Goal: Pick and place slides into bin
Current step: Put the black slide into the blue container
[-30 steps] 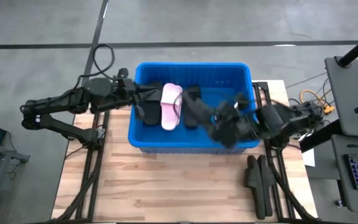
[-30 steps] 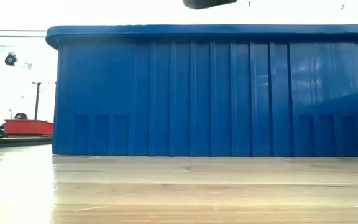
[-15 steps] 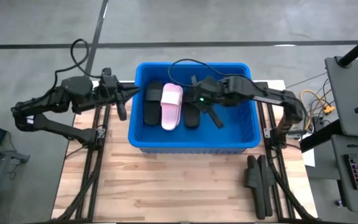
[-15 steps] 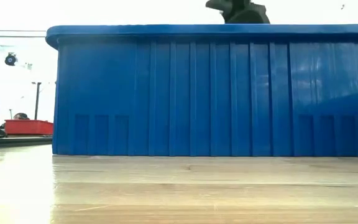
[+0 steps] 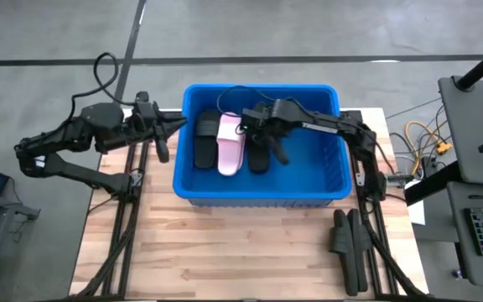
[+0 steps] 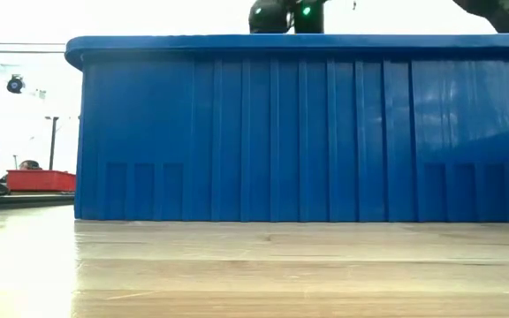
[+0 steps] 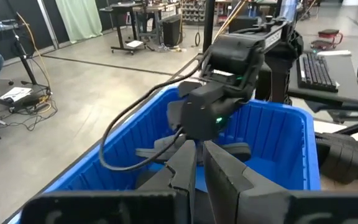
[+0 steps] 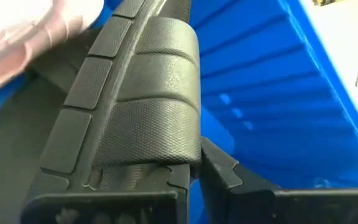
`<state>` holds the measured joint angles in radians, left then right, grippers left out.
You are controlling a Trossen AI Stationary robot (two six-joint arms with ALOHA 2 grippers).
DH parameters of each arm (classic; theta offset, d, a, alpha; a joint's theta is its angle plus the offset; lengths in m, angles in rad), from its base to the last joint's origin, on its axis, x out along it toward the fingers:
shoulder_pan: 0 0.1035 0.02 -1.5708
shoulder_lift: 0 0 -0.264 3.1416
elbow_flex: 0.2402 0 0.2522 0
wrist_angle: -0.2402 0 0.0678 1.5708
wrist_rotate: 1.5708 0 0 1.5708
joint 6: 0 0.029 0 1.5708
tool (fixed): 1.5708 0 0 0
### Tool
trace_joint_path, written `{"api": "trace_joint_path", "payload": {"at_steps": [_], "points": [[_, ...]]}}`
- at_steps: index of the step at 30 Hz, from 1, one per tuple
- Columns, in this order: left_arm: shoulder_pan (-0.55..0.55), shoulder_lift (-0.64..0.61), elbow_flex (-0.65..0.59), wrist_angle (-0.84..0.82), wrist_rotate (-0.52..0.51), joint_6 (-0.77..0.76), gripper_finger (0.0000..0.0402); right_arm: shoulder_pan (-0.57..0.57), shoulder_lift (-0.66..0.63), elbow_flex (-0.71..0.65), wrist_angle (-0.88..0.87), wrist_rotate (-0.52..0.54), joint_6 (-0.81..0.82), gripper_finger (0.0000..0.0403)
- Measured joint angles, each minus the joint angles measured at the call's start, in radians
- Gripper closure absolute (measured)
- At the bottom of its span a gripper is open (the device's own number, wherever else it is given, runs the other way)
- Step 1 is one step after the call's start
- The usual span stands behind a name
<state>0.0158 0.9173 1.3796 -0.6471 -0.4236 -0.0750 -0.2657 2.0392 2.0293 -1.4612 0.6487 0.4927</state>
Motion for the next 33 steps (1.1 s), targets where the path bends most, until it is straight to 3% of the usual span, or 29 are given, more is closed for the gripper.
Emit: {"api": "trace_joint_path", "payload": {"at_steps": [15,22,33], "points": [[0.000,0.004,0.000,-0.088,0.002,-0.050,0.0384,-0.029,0.297,0.268,0.018,0.042,-0.102,0.0390],[0.000,-0.006,0.001,-0.105,0.007,-0.051,0.0384,-0.030,0.322,0.329,0.026,-0.030,-0.093,0.0386],[0.001,0.002,0.001,-0.104,0.007,-0.051,0.0384,-0.037,0.250,0.327,0.026,-0.166,-0.093,0.0258]]}}
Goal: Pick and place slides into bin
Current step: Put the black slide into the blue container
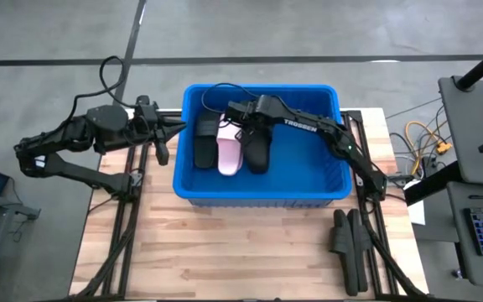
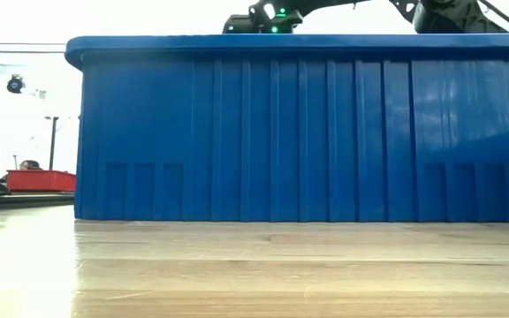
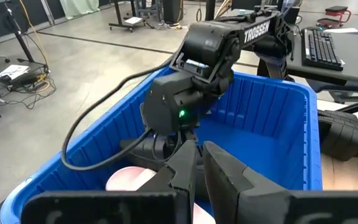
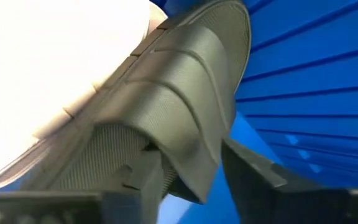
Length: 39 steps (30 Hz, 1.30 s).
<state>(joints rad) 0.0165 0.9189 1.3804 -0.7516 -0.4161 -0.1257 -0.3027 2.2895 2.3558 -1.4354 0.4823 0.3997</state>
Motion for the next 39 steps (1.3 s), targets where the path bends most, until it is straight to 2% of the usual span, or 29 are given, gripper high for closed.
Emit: {"api": "trace_joint_path", "payload": {"at_steps": [7,14,21,30,39], "points": [[0.000,0.007,0.000,0.000,0.000,0.000,0.0384,0.001,-0.023,0.000,-0.016,0.001,-0.016,0.0189],[0.000,0.010,0.000,0.000,0.001,0.001,0.0384,0.001,-0.038,0.000,-0.029,-0.062,-0.070,0.0159],[0.000,0.007,0.000,-0.001,0.001,0.001,0.0384,0.014,-0.088,0.000,0.031,-0.082,-0.231,0.0170],[0.000,-0.003,0.000,-0.031,0.001,0.001,0.0384,0.068,-0.124,-0.009,0.058,-0.252,-0.574,0.0191],[0.000,-0.009,0.000,-0.070,0.000,0.002,0.0384,0.047,-0.124,-0.104,0.052,-0.220,-0.613,0.0211]]}}
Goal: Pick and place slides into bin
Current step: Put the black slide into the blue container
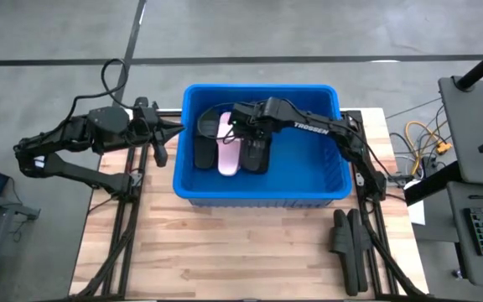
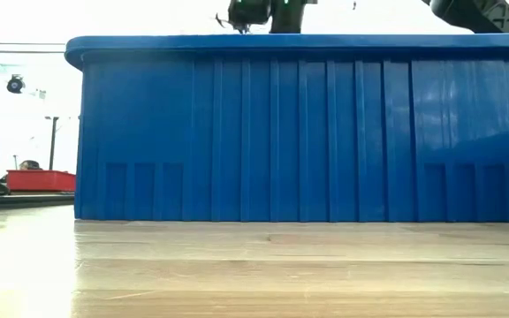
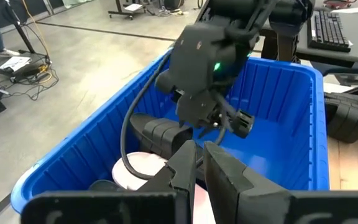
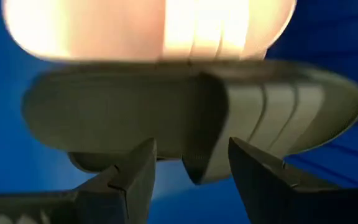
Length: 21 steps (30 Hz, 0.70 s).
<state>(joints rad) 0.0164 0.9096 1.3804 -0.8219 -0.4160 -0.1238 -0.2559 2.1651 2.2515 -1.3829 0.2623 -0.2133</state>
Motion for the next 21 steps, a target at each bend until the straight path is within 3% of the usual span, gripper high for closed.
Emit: {"api": "trace_joint_path", "payload": {"at_steps": [3,11,21], "points": [[0.000,-0.003,0.000,-0.003,0.000,0.000,0.0384,-0.013,0.000,-0.061,0.014,0.011,-0.004,0.0216],[0.000,-0.010,0.000,-0.003,0.000,0.000,0.0384,-0.019,0.001,-0.189,0.164,0.181,0.003,0.0231],[0.000,-0.009,0.000,-0.002,0.000,-0.001,0.0384,-0.041,0.001,-0.204,0.218,0.306,0.002,0.0262]]}}
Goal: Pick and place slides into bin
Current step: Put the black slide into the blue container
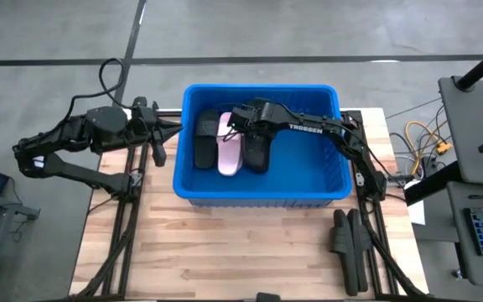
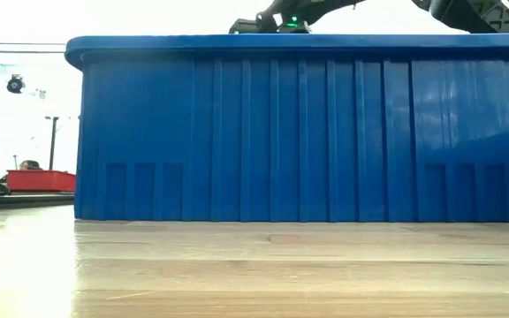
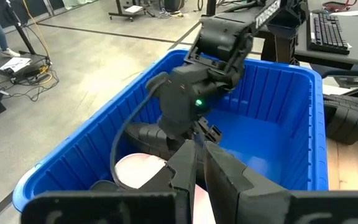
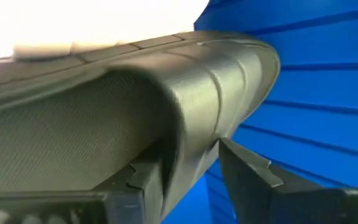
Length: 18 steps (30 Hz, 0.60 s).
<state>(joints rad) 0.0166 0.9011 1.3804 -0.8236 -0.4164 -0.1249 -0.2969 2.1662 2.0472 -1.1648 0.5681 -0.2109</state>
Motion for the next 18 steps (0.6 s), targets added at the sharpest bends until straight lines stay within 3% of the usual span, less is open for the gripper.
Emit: {"api": "trace_joint_path", "payload": {"at_steps": [8,12,18], "points": [[0.000,0.018,0.000,0.003,0.000,-0.001,0.0384,-0.064,-0.001,0.000,0.018,-0.169,0.001,0.0341],[0.000,0.024,0.000,0.003,0.000,0.000,0.0384,-0.070,-0.003,0.000,0.019,-0.141,-0.030,0.0386],[0.000,0.033,0.000,0.003,0.000,0.000,0.0384,-0.071,-0.044,-0.003,-0.009,-0.125,-0.021,0.0390]]}}
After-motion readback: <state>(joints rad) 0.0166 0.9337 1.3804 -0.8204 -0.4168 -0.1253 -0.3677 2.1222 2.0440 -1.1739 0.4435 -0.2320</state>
